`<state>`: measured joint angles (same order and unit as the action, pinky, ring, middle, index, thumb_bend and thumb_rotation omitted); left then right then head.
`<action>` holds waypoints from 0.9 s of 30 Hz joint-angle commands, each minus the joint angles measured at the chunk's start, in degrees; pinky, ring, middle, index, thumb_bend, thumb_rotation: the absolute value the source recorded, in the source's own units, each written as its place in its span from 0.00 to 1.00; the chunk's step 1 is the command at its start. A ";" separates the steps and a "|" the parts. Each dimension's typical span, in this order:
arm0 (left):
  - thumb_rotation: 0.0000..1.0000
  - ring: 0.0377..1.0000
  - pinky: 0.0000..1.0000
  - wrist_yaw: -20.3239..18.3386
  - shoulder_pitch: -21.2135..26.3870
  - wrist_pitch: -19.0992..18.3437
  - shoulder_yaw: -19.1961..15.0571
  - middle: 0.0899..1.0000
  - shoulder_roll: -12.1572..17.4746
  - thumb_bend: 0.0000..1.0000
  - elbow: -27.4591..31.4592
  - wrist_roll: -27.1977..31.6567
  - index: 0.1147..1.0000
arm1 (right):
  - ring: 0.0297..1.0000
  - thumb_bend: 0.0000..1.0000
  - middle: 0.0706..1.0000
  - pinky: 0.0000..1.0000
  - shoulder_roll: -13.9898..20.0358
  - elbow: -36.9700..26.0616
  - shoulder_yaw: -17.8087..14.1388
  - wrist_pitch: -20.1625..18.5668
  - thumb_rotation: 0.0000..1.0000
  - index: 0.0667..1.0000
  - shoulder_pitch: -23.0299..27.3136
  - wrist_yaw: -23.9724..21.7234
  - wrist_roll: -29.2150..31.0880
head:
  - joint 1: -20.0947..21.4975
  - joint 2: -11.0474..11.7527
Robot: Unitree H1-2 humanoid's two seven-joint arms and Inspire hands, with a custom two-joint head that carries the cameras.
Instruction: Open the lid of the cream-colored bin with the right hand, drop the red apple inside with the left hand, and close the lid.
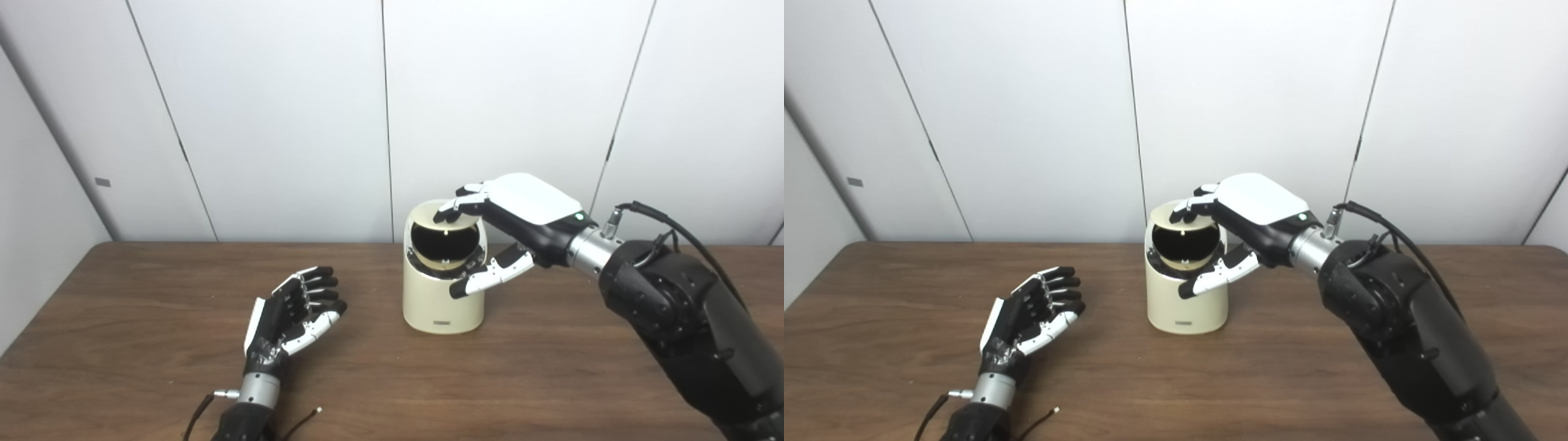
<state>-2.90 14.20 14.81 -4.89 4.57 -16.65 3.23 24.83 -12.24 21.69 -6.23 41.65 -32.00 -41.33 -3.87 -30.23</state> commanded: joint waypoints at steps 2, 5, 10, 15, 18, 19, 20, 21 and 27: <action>0.12 0.63 0.54 0.20 -3.44 0.01 0.75 0.66 -0.81 0.61 -1.88 -0.30 0.69 | 0.93 0.72 0.75 1.00 1.24 -2.23 0.19 1.25 0.66 0.76 1.97 -1.06 -2.70 | -0.10 -0.10; 0.13 0.64 0.55 -0.01 -3.48 -0.33 0.67 0.66 -0.97 0.61 -1.66 0.19 0.69 | 0.93 0.74 0.75 1.00 1.31 -2.48 0.60 2.02 0.66 0.76 1.82 -1.71 -4.21 | -0.31 -0.29; 0.12 0.64 0.55 -0.06 -3.50 -0.83 0.61 0.66 -1.12 0.61 -1.33 0.51 0.69 | 0.93 0.75 0.74 1.00 0.79 -2.13 0.19 2.75 0.65 0.75 1.33 -2.31 -4.51 | -0.39 -0.55; 0.12 0.63 0.55 0.10 -3.53 -1.38 0.59 0.66 -1.30 0.61 -0.86 0.53 0.68 | 0.93 0.75 0.74 0.99 0.65 -1.53 0.25 3.51 0.66 0.75 0.98 -2.45 -4.47 | -0.57 -0.65; 0.10 0.63 0.54 0.07 -3.56 -1.08 0.68 0.66 -1.34 0.61 -0.84 0.43 0.68 | 0.94 0.73 0.75 0.99 0.64 -1.61 0.46 3.43 0.65 0.75 0.86 -3.11 -4.64 | -0.72 -0.78; 0.10 0.63 0.54 0.05 -3.55 -1.03 0.68 0.66 -1.33 0.61 -0.89 0.45 0.68 | 0.94 0.73 0.75 0.99 0.62 -1.58 0.49 3.61 0.65 0.76 0.79 -3.13 -4.70 | -0.72 -0.78; 0.09 0.63 0.54 0.01 -3.60 -1.05 0.68 0.66 -1.33 0.60 -0.79 0.48 0.68 | 0.94 0.73 0.75 0.98 0.60 -1.59 0.57 3.72 0.65 0.76 0.72 -3.23 -4.86 | -0.83 -0.94; 0.09 0.63 0.54 -0.03 -3.64 -1.07 0.68 0.66 -1.33 0.60 -0.70 0.52 0.69 | 0.94 0.73 0.75 0.97 0.56 -1.54 0.62 3.84 0.65 0.76 0.64 -3.27 -5.00 | -0.83 -0.94; 0.12 0.64 0.56 0.32 -4.20 -2.22 0.72 0.66 -1.44 0.61 0.77 0.16 0.69 | 0.94 0.73 0.76 0.98 -0.08 -1.57 0.90 3.32 0.66 0.77 0.31 -5.06 -6.00 | -1.17 -1.53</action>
<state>-2.85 13.33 12.51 -4.85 4.31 -14.74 3.31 24.77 -13.02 23.06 -2.91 40.18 -37.07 -46.93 -4.83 -31.46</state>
